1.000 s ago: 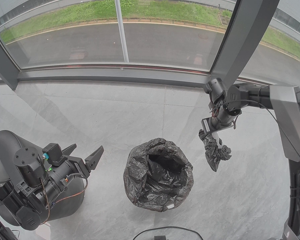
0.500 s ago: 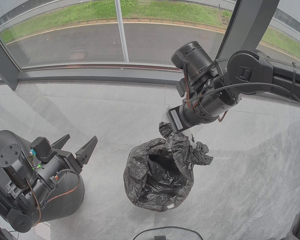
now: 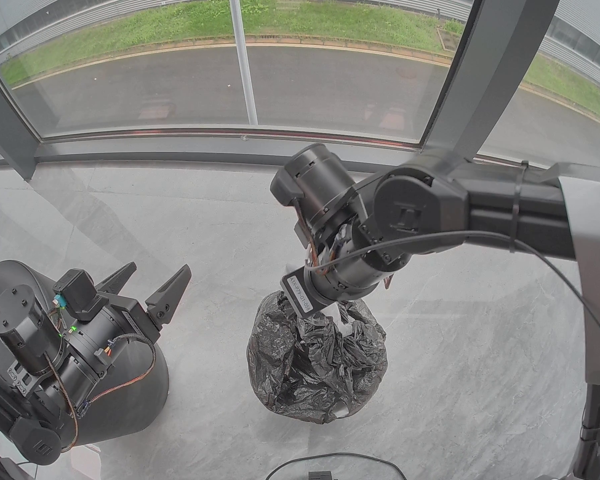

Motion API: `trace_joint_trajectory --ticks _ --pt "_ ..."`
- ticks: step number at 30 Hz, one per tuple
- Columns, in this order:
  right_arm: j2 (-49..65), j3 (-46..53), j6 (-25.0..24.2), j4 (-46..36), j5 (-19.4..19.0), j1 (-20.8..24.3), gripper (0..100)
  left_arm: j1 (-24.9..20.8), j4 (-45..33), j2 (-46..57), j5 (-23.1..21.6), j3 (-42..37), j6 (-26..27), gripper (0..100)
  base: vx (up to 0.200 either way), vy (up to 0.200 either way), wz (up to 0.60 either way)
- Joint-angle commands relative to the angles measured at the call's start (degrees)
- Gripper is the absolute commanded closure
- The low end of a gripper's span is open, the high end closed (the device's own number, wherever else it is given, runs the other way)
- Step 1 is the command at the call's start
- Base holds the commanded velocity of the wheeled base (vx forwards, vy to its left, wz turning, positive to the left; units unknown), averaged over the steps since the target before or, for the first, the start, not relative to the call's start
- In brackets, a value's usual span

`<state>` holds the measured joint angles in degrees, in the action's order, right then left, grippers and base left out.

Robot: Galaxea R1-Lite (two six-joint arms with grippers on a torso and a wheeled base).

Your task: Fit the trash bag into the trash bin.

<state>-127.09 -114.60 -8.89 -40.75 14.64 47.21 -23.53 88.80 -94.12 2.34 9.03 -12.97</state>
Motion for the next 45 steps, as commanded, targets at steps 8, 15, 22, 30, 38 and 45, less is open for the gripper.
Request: trace_joint_trajectory --ticks 8,15,22,30,38,45 --pt "-8.6 0.0 -0.1 5.1 1.4 -2.3 100 0.0 0.0 0.2 0.0 0.1 0.0 0 0.0 0.0 0.0" --pt "-11.3 0.0 -0.1 5.2 1.4 -3.0 100 0.0 0.1 0.2 -0.1 0.1 0.0 0 0.0 0.0 0.0" --pt "-12.0 0.0 -0.1 5.2 1.4 -3.0 100 0.0 0.0 0.0 -0.1 0.1 0.1 0 0.0 0.0 0.0" --pt "-13.5 0.0 -0.1 5.2 1.4 -3.0 100 0.1 0.1 0.1 -1.9 -0.3 0.0 0 0.0 0.0 0.0" --pt "-13.5 0.0 -0.1 5.2 1.4 -3.2 100 0.1 0.1 0.1 -2.3 -0.4 0.0 0 0.0 0.0 0.0" --pt "-13.8 0.0 -0.1 5.2 1.4 -3.3 100 0.1 0.0 -0.3 -2.3 -0.4 0.0 0 0.0 0.0 0.0"
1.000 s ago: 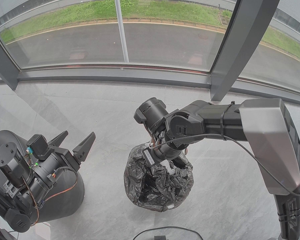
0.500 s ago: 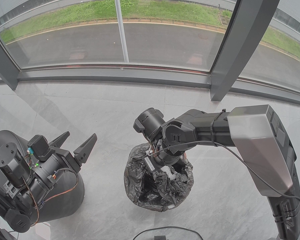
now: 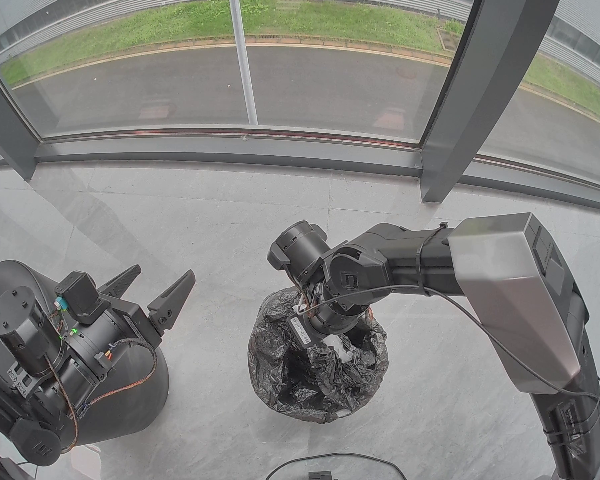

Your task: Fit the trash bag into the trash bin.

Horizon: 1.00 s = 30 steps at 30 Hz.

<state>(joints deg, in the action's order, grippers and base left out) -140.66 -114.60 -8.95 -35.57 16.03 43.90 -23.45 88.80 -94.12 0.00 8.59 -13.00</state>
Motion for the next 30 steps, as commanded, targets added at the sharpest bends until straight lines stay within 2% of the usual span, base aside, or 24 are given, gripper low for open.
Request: trace_joint_trajectory --ticks 1,2,16,20,22,24,25,26,27,30 --pt "-0.2 0.0 0.1 0.0 0.1 0.0 100 0.0 0.0 -0.2 0.1 -0.1 0.0 0 0.0 0.0 0.0" --pt "-0.3 0.0 0.1 0.0 0.1 0.0 0 0.0 0.1 -0.1 0.0 -0.1 0.0 0 0.0 0.0 0.0" --pt "1.4 0.0 -0.1 0.0 0.1 0.3 0 0.0 0.0 -0.3 0.0 -0.1 0.0 0 0.0 0.0 0.0" --pt "2.4 0.0 -3.8 -0.2 -0.2 1.2 0 0.0 0.0 -0.4 0.0 -0.1 0.0 0 0.0 0.0 0.0" --pt "3.1 0.0 -6.4 -0.5 -1.7 2.1 0 0.0 0.0 -0.4 0.0 -0.2 0.1 0 0.0 0.0 0.0" --pt "4.2 0.0 -8.9 -0.8 -7.2 2.4 0 0.0 0.0 -0.4 0.0 -0.2 0.2 0 0.0 0.0 0.0" --pt "4.3 0.0 -9.4 -0.9 -8.6 2.4 0 0.0 0.0 -0.4 0.0 -0.2 0.2 0 0.0 0.0 0.0" --pt "4.5 0.0 -12.4 -1.0 -15.4 2.5 0 0.0 0.0 -0.3 -0.1 -0.4 0.2 0 0.0 0.0 0.0" --pt "4.3 0.0 -13.7 -1.0 -17.2 2.5 0 0.0 0.0 -0.4 -0.1 -0.5 0.3 0 0.0 0.0 0.0" --pt "2.1 0.0 -15.0 -0.9 -16.1 2.2 0 0.0 0.0 -0.5 -0.1 -0.4 0.2 0 0.0 0.0 0.0"
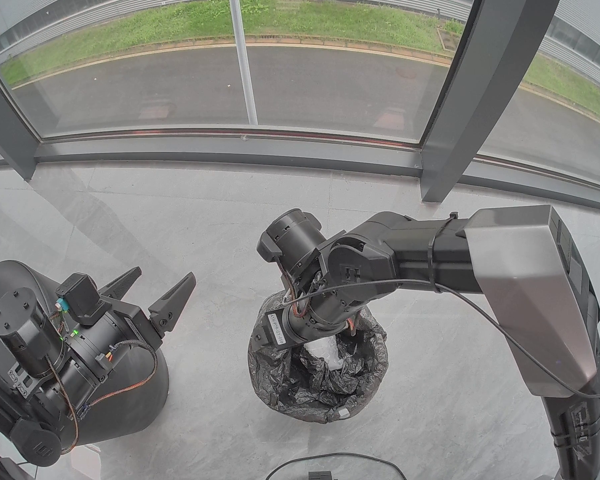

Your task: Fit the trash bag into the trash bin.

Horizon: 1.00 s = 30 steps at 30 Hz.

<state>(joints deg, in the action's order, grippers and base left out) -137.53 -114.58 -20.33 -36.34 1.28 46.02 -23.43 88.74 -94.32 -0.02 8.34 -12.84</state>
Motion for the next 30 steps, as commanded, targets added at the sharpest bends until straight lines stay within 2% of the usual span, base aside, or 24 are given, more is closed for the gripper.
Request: trace_joint_trajectory --ticks 1,3,20,30 --pt "-1.7 0.0 -3.7 0.0 -0.7 0.0 0 0.0 0.0 -0.4 -0.1 -0.2 0.0 0 0.0 0.0 0.0" --pt "-2.7 0.0 -3.6 0.4 0.6 -0.4 0 0.0 0.0 -0.6 -0.1 -0.3 0.0 0 0.0 0.0 0.0" --pt "-9.4 0.0 -2.8 6.3 0.8 -2.7 0 0.0 0.0 -1.0 0.0 -0.3 0.3 0 0.0 0.0 0.0" --pt "-13.2 0.0 -2.6 6.4 0.9 -3.8 0 0.0 0.0 -1.6 0.1 -0.5 0.4 0 0.0 0.0 0.0"
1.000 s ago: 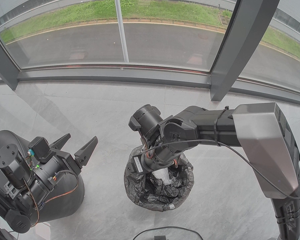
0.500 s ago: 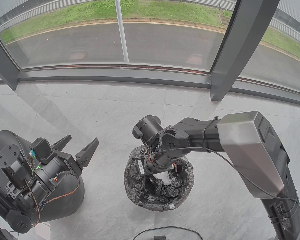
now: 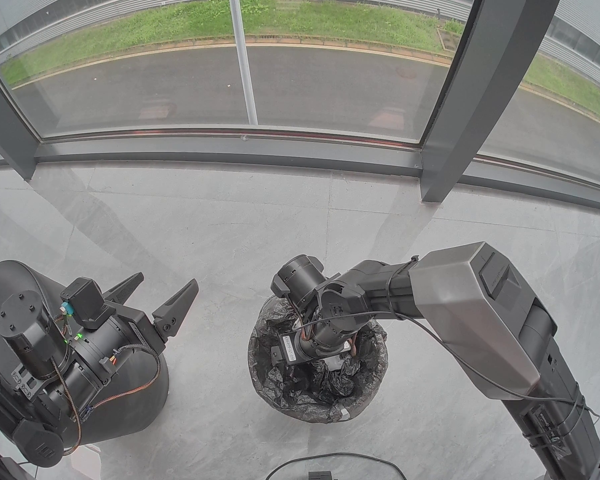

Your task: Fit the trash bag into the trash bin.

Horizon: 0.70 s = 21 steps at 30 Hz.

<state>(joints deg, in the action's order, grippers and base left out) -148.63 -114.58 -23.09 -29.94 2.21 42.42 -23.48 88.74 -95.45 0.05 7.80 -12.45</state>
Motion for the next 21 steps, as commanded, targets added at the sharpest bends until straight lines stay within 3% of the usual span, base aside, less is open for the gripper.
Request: trace_joint_trajectory --ticks 1,14,21 --pt "-2.5 0.0 0.5 0.0 0.0 -0.3 0 0.0 0.0 -0.5 0.0 0.0 0.0 0 0.0 0.0 0.0" --pt "-2.2 0.0 1.5 -0.4 1.3 -1.5 0 0.0 0.1 -1.6 0.0 0.0 0.1 0 0.0 0.0 0.0" --pt "7.6 0.0 0.9 -4.3 4.9 -0.2 0 0.0 0.1 -1.3 0.0 0.0 0.1 0 0.0 0.0 0.0"
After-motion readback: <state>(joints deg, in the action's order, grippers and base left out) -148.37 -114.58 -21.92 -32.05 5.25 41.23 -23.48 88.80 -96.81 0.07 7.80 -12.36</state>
